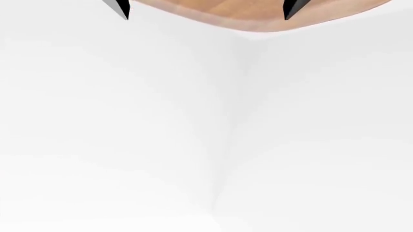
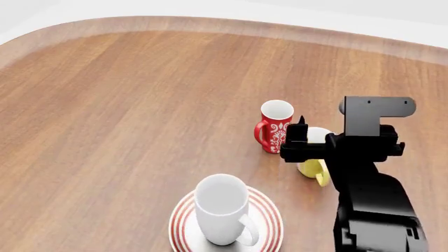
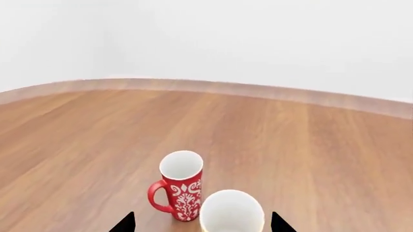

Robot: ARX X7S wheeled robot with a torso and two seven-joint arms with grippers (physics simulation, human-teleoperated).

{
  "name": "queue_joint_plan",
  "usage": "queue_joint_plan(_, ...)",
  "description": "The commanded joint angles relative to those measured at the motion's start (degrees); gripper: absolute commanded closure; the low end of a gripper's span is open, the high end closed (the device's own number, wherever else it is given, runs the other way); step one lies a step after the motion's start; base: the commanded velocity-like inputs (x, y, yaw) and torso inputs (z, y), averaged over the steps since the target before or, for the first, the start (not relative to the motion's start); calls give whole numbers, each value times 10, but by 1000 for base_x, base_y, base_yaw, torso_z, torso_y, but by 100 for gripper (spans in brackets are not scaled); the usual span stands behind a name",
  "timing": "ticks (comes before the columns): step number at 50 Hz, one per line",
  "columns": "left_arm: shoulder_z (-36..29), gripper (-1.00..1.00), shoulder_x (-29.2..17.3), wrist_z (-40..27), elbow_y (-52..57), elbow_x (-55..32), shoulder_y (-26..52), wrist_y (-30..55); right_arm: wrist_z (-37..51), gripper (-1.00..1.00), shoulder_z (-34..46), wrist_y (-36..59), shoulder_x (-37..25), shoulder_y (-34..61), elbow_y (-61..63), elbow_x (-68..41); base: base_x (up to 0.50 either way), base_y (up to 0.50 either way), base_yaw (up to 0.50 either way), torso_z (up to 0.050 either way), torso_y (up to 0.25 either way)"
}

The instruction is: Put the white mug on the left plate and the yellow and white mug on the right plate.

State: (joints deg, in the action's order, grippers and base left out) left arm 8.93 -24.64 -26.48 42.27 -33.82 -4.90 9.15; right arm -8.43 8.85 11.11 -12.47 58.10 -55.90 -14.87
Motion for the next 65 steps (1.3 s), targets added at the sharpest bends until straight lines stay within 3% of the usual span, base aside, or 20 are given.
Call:
queue_joint_plan(1, 3, -100, -3, 3, -2, 0, -4, -7, -23, -100, -35, -77, 32, 97, -191, 63, 0, 0, 0, 0, 0)
queue_joint_plan(12, 0, -100, -3, 21, 12, 4, -24, -29, -27, -100, -95, -50, 41, 101, -191, 128, 0, 0, 0, 0, -78)
queue_joint_plan(34, -3, -100, -6, 17, 6, 1, -20, -27, -9, -100, -110, -46, 33, 122, -191, 147, 0, 0, 0, 4, -176)
queue_joint_plan(51, 4, -100, 0, 14, -15, -1, -14, -37, 4, -100, -115, -49, 22, 146, -191, 150, 0, 0, 0, 1, -8)
queue_joint_plan(65, 12, -100, -2, 11, -11, -4, -21, -43, 0, -100, -115, -48, 25, 142, -191, 148, 0, 0, 0, 0, -173)
